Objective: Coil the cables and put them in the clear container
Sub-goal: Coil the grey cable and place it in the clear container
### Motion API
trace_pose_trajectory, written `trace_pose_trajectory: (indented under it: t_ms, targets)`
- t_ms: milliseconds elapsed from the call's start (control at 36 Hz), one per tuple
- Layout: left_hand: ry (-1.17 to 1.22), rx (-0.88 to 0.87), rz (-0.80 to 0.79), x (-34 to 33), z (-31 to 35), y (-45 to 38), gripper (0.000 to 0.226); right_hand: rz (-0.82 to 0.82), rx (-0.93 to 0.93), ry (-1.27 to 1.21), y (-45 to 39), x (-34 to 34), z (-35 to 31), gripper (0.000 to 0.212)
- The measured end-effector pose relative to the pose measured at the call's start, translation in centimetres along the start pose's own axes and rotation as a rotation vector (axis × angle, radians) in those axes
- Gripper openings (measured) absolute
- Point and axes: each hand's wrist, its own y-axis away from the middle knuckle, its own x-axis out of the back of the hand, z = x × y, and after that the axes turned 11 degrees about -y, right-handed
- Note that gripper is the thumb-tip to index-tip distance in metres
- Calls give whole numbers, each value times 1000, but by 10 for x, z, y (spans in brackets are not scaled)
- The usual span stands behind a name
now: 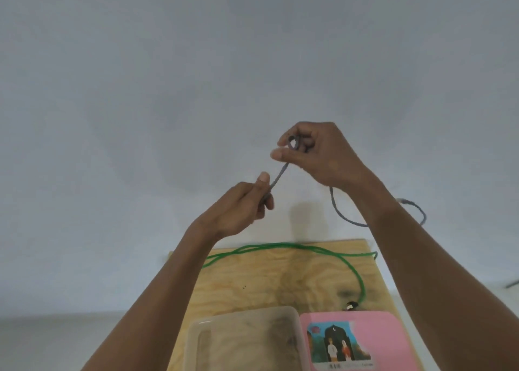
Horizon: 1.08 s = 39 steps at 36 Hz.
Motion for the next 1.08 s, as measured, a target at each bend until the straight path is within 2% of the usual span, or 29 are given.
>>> trace_pose_trajectory:
  t_ms: [83,194,333,389,472,556,667,806,944,1083]
  targets:
    - [-23,-21,-15,-5,10,1,62,60,-14,-1,-7,5,3,33]
    - [-309,-3,49,-3,-2,0,57,118,45,97,-14,22,-4,32]
    - [-312,37,60,-1,-9,-1,56,-18,57,199,-13,28,-5,20]
    - [-234,29,16,-1,-6,-2,55,-40,69,221,-17,26,-1,17]
    - [67,34,-49,-3,5,3,53,44,92,220,-28,27,13,14]
    - [286,-66,-71,-3,29,12,47,133,65,58,-34,19,30,12]
    - [505,-215,24,2,55,14,42,134,-28,-204,-21,-11,53,7]
    - [738,-243,198,21,56,6,41,24,-125,-345,26,-57,66,40]
    - [858,-165,304,26,47,-5,36,-22,-126,-315,62,-85,54,41]
    - [757,-123,342,24,37,-11,33,3,-99,-301,69,-83,37,40]
